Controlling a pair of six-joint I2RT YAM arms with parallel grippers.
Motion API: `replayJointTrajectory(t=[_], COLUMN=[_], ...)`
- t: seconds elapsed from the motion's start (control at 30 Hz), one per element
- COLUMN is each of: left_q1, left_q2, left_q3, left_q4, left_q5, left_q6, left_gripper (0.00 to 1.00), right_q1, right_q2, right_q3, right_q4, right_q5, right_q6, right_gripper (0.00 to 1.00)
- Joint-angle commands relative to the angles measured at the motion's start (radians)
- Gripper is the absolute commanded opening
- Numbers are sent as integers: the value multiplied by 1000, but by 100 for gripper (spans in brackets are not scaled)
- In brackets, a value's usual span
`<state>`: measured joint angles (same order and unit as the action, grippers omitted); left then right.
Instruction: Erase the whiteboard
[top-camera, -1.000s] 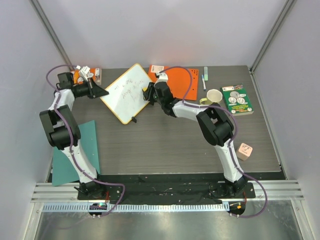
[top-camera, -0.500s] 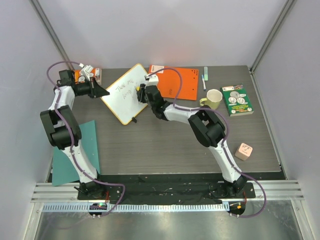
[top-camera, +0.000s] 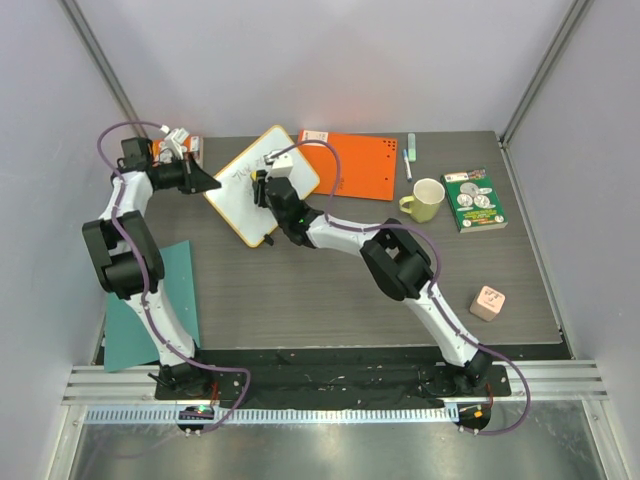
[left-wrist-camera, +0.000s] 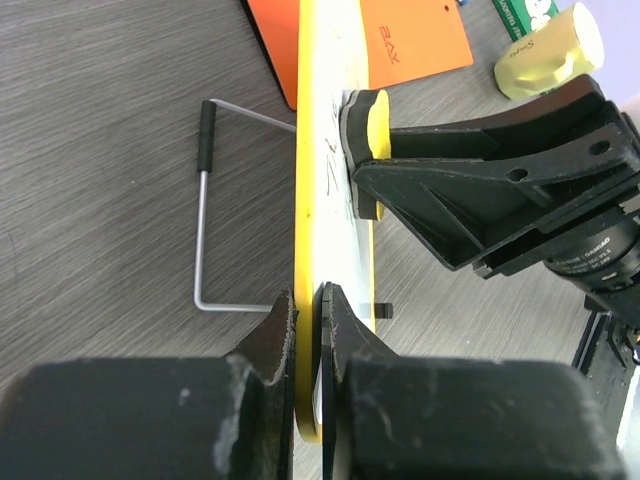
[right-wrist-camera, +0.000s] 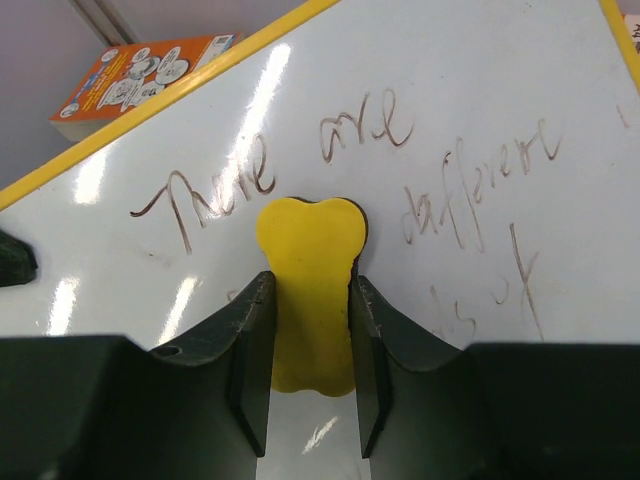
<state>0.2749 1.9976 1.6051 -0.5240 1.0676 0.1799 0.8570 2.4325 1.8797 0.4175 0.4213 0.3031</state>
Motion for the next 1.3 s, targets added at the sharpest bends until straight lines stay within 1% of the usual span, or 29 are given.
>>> replayJointTrajectory(t=[0.0,0.17,0.23,0.3,0.37,0.47,0.6,0.73,0.9,1.1,1.17,1.27], left_q1=[-54,-54,-54,-54,-54,-55,-62,-68,-75,-80,-82,-82], left_q2=[-10,-16,-17,-19,-16,-16,-20,-22,-22,-33,-39,-45], left_q3=[-39,-27,-25,-24,-17,-16,-16,-13,-5,-5,-5,-1], left_q4=[-21,-31,-41,-54,-67,-85,-97,-100,-97,-99,-99,-106], left_q5=[-126,-124,-123,-121,-118,-115,-118,-115,-112,-116,-120,-120], left_q6=[47,50,55,64,72,82,95,93,76,73,73,75], left_gripper=[0,0,0,0,0,0,0,0,0,0,0,0], right_q1=[-27,-90,-99,-96,-84,-43,10,60,109,97,82,50], right_q2=[8,-9,-12,-13,-13,-7,23,43,54,80,100,131], right_q3=[-7,-53,-71,-82,-91,-65,-7,44,36,50,96,180], right_q4=[-31,-80,-77,-51,-30,-23,-42,-60,-45,-20,-37,-108], right_q5=[155,159,139,85,-1,-80,-157,-190,-147,31,110,177], right_q6=[28,116,111,97,76,44,33,30,34,39,37,47], right_gripper=[1,1,1,1,1,1,1,1,1,1,1,1])
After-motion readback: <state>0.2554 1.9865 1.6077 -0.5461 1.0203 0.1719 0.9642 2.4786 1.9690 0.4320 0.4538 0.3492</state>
